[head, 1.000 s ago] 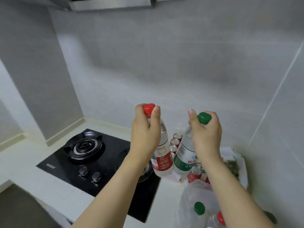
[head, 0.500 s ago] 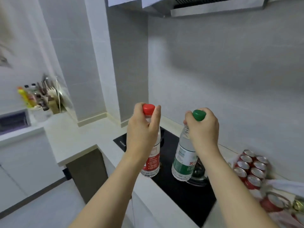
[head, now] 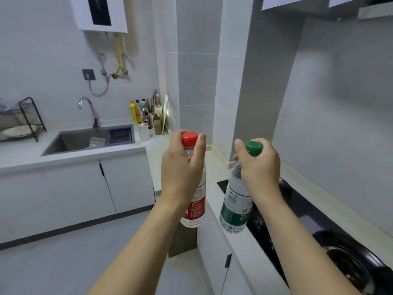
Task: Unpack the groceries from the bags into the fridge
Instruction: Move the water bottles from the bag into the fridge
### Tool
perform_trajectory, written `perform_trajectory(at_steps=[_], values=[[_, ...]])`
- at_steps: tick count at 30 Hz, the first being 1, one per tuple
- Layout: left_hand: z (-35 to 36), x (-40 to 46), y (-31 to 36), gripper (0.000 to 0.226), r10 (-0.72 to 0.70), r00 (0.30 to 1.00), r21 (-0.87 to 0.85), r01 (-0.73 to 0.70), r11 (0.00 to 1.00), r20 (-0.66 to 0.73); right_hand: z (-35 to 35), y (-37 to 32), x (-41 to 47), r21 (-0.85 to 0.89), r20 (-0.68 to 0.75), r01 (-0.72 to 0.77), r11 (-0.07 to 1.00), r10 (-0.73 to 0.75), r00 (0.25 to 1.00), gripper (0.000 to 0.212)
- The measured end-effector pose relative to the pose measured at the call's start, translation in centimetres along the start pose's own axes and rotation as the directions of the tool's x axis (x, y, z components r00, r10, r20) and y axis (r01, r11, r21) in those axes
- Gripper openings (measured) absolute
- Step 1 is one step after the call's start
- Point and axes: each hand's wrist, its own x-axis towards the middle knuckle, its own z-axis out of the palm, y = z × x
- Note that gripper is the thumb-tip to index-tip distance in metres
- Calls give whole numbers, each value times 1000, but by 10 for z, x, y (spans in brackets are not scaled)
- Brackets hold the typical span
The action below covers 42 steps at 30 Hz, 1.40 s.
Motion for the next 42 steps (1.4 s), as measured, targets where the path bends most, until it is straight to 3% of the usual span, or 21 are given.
perform_trajectory(at_steps=[8,17,28,42], values=[[-64,16,-31,23,-46,976,186,87,979,-213,93,-22,2,134,280,49,990,-85,956,25],[-140,4,-28,28,18,877,372,185,910,-480,168,-65,-31,355,535,94,930,-284,795,24],[-248,-76,8,27,141,653,512,421,749,-744,205,-142,-143,574,740,-28,818,-504,445,21],[-380,-212,83,24,347,382,516,667,538,-856,187,-245,-331,640,759,-251,726,-649,57,25]])
